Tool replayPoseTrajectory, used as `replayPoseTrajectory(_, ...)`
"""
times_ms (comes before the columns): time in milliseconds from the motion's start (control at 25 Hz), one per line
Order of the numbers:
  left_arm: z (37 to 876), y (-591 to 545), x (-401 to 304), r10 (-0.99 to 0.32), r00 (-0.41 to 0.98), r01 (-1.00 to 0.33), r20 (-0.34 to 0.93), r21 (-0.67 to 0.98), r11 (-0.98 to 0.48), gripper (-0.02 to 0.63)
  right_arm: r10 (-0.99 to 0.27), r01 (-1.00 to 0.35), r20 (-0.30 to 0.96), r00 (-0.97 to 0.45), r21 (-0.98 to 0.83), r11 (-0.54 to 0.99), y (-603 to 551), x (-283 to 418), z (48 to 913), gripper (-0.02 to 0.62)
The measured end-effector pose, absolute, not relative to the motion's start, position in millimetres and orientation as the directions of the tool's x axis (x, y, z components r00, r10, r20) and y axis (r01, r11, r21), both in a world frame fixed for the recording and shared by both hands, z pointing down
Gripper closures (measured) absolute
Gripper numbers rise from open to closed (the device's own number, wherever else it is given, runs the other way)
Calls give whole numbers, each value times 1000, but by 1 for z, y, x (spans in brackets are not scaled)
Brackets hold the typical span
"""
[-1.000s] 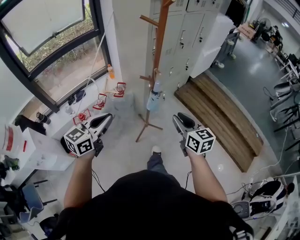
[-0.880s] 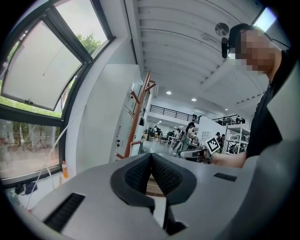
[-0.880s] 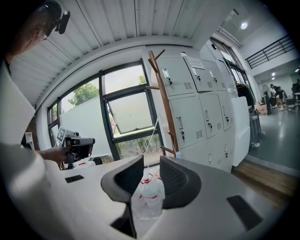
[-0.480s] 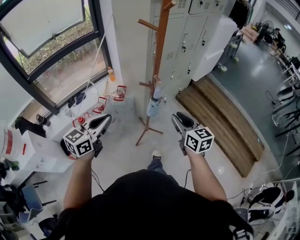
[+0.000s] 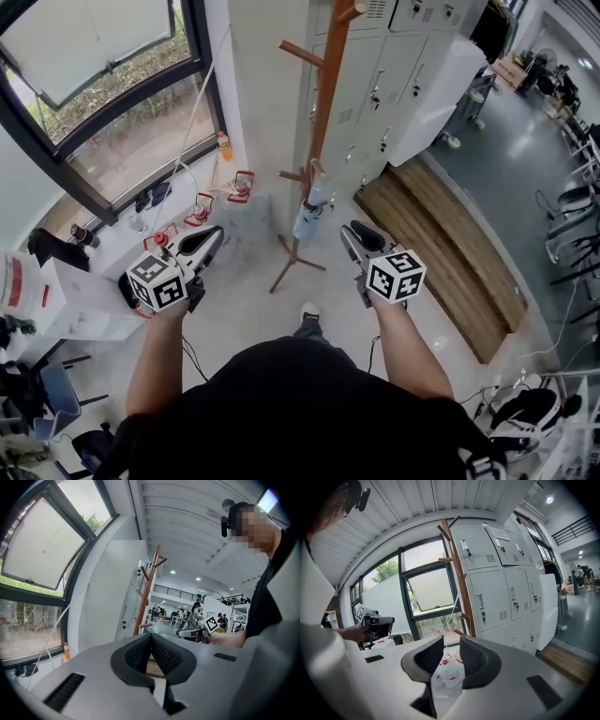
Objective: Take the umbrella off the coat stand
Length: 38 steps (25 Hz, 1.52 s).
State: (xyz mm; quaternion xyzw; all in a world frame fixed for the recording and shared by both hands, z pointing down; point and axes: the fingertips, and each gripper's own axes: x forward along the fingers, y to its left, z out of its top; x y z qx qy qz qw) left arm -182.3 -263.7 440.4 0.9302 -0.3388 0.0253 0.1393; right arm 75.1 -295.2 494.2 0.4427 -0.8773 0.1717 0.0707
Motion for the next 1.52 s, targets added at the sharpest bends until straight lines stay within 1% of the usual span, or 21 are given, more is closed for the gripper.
replayPoseTrajectory(640, 454, -317, -173, -648, 741, -671, 177, 229, -705, 584, -730, -784, 285, -621, -237, 574, -366, 74, 503, 476)
replayPoseTrajectory(840, 457, -336, -166, -653, 736, -676, 180, 242, -696, 584, -724, -776, 279, -631, -231, 587, -391, 73, 503, 476)
replayPoseTrajectory(1160, 461, -363, -164, -672, 720, -692, 174, 258, -674, 584, -699, -761, 303, -648, -219, 611, -424, 68, 518, 476)
replayPoseTrajectory(1520, 473, -383, -164, -687, 700, -711, 194, 278, -646, 584, -677, -748, 321, -662, -221, 626, -459, 61, 535, 476)
